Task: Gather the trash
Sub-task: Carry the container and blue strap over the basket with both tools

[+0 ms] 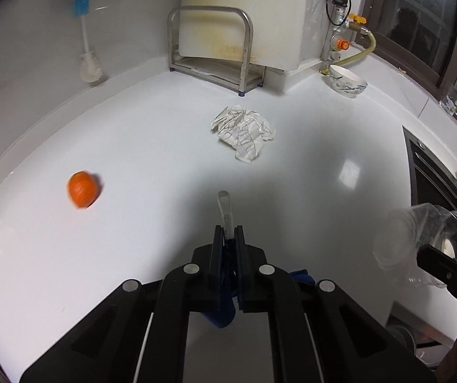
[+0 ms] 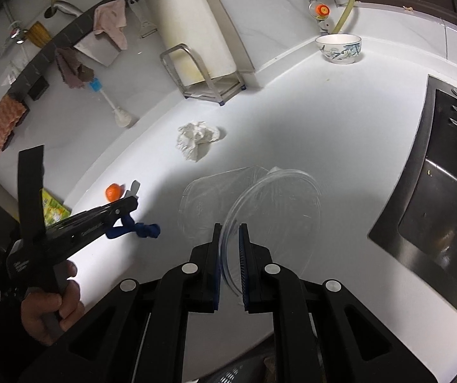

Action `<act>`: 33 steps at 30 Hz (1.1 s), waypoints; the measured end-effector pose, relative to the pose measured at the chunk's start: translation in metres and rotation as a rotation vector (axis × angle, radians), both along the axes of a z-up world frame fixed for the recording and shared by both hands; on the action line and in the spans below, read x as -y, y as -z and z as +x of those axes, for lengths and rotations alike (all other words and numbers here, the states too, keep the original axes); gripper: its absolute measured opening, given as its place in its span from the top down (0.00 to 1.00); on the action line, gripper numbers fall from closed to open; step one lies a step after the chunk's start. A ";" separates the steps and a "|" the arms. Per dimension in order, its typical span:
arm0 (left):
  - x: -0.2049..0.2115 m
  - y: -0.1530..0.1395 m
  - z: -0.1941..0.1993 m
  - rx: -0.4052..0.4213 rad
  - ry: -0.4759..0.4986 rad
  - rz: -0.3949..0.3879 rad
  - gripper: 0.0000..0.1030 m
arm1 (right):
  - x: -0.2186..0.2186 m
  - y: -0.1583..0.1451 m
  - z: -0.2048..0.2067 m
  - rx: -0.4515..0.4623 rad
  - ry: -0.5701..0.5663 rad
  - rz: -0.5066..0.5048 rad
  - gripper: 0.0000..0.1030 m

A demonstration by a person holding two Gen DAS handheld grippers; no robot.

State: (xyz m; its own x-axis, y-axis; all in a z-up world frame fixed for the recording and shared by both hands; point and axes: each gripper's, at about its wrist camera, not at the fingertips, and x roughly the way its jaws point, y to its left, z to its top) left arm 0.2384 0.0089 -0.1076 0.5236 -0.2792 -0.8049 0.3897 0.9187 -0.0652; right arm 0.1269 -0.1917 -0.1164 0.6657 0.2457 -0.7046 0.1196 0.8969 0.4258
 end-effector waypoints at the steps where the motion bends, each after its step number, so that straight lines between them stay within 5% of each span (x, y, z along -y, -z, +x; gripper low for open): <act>1: -0.002 -0.003 -0.007 -0.002 -0.002 0.002 0.93 | -0.001 -0.001 -0.003 0.000 -0.006 0.002 0.90; 15: -0.006 -0.043 -0.124 0.036 -0.081 0.000 0.93 | -0.004 -0.023 -0.096 -0.008 -0.139 0.000 0.90; 33: 0.028 -0.039 -0.273 0.007 -0.146 0.036 0.93 | 0.021 -0.011 -0.219 -0.043 -0.262 0.037 0.90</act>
